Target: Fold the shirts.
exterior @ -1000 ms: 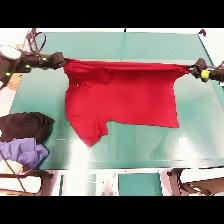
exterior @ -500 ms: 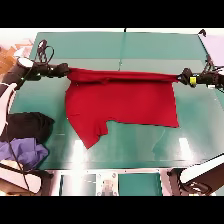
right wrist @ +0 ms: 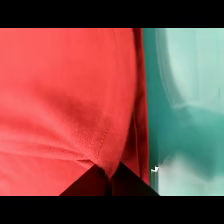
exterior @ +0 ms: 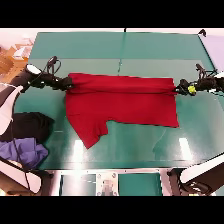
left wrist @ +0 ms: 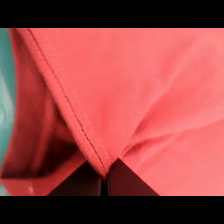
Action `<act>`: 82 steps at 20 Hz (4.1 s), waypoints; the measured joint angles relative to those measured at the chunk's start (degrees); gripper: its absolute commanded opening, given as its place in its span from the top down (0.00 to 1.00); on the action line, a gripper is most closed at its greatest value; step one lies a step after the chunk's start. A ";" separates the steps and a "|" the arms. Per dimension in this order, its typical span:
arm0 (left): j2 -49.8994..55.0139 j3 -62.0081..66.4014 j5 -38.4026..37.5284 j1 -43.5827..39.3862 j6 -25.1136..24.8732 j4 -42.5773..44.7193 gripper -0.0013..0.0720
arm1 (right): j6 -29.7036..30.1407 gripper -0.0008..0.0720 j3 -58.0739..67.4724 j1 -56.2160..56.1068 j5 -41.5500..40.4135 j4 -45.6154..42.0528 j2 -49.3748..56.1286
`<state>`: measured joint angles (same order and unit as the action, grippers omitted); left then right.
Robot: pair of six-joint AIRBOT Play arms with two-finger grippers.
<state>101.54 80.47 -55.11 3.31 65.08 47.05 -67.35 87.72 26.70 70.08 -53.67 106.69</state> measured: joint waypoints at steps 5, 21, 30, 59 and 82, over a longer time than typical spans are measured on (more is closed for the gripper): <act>0.42 -0.02 -5.40 -0.02 1.73 0.02 0.95 | -0.68 0.92 -0.09 0.02 2.93 -1.18 0.00; -4.70 6.14 -33.14 3.45 14.62 6.27 0.96 | -17.90 0.97 -6.47 6.64 18.91 -19.98 -12.15; -37.46 -27.98 -23.80 3.48 17.00 15.30 0.11 | -18.69 0.30 -50.56 9.14 2.69 -9.64 -47.39; -41.03 -50.75 9.57 -11.52 10.19 -9.42 0.96 | -13.97 0.97 -66.34 1.27 -30.42 17.68 -46.07; -21.20 -2.78 -4.28 -11.63 18.69 13.20 0.95 | -11.72 0.97 -27.56 -0.44 -13.97 14.56 -26.75</act>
<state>80.34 77.69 -59.40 -8.32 83.77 60.25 -79.07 60.16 26.26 56.12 -39.11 79.94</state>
